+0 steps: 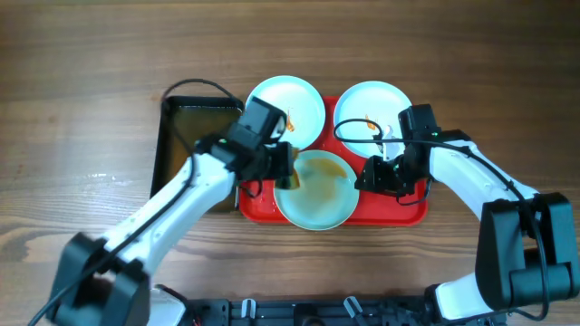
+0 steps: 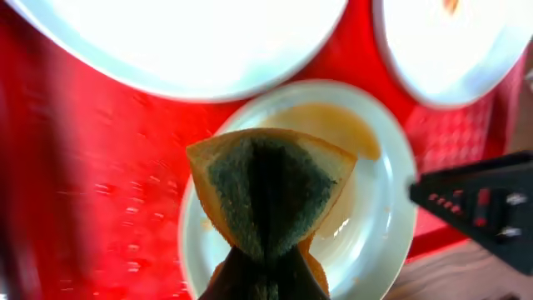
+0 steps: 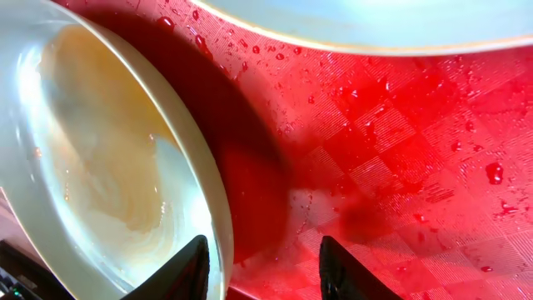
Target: Clean dirty plates on tray and stack at the side
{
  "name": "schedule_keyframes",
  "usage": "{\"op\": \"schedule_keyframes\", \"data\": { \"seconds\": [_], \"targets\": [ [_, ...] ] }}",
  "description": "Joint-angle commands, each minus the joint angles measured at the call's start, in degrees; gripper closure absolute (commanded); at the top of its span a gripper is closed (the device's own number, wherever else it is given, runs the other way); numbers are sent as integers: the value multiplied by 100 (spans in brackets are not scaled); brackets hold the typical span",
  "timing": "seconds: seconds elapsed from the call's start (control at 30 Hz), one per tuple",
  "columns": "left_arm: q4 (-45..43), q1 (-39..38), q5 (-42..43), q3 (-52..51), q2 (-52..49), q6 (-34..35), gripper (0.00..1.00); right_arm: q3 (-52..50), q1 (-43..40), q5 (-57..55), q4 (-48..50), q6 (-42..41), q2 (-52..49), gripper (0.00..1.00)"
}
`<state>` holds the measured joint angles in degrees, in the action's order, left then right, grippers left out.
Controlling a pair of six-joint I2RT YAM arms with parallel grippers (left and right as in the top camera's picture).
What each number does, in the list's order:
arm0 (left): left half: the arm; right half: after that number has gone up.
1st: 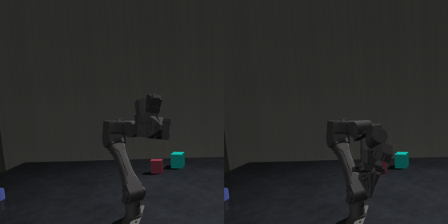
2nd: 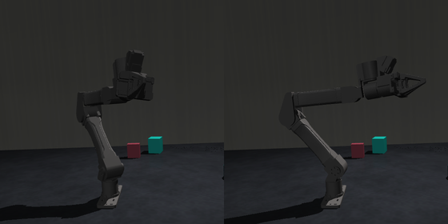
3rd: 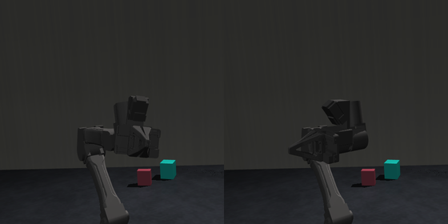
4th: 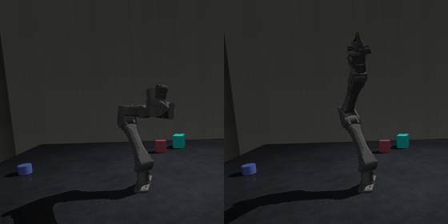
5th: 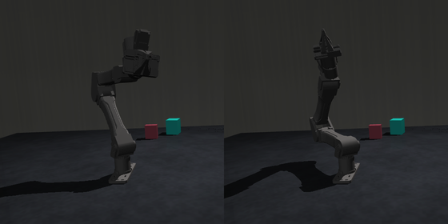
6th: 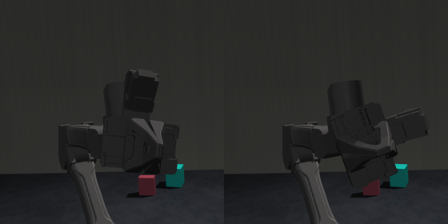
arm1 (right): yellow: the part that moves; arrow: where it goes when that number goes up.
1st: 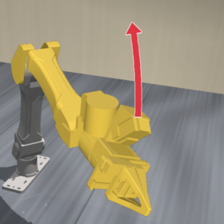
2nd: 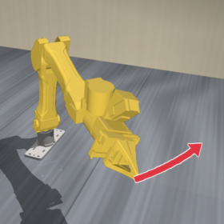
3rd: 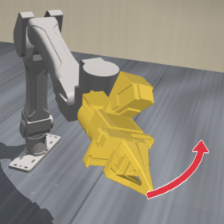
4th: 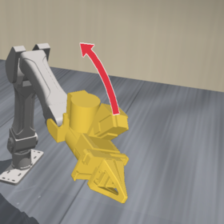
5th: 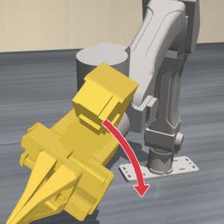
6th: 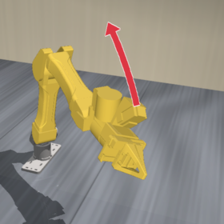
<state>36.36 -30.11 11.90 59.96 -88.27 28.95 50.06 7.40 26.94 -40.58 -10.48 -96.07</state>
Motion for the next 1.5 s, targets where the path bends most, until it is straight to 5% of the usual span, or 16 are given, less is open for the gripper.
{"op": "schedule_keyframes", "data": {
  "seconds": [0.0, 0.17, 0.4, 0.57, 0.7, 0.87, 0.93, 1.03, 1.07, 1.23, 1.47],
  "targets": [
    [186, 623, -317, -15, 610, -179, 96, 7, -13, -48, 48, -4, -42, 58],
    [811, 1499, -1390, -17, 514, -179, 96, 7, 415, -96, 179, -17, -195, 61],
    [796, 1928, -1475, -223, -96, -758, 96, 7, 758, -442, 402, -638, -197, 95],
    [658, 1926, -1471, -282, -616, -1233, 96, 13, 758, -586, 243, -614, 13, 95],
    [302, 1926, -1252, -282, -898, -1908, 96, 57, 761, -1504, -11, -601, 911, 95],
    [46, 1926, -1067, -293, -1106, -1954, 95, 61, 857, -2658, 57, -280, 2020, 95],
    [44, 1926, -1067, -297, -1235, -1954, 75, 61, 1027, -3375, 50, -278, 2216, 95],
    [44, 1926, -1071, -297, -1388, -1954, 31, 63, 1606, -4913, 114, -278, 2280, 95],
    [31, 1926, -1073, -297, -1388, -1954, 27, 61, 1810, -5287, 175, -251, 2280, 95],
    [-236, 1926, -1073, -297, -1388, -1954, 20, 61, 2885, -6887, 608, 343, 2280, 96],
    [-415, 1926, -1069, -393, -1399, -1952, 26, 61, 3265, -7385, 1198, 570, 2280, 96]
  ]
}}
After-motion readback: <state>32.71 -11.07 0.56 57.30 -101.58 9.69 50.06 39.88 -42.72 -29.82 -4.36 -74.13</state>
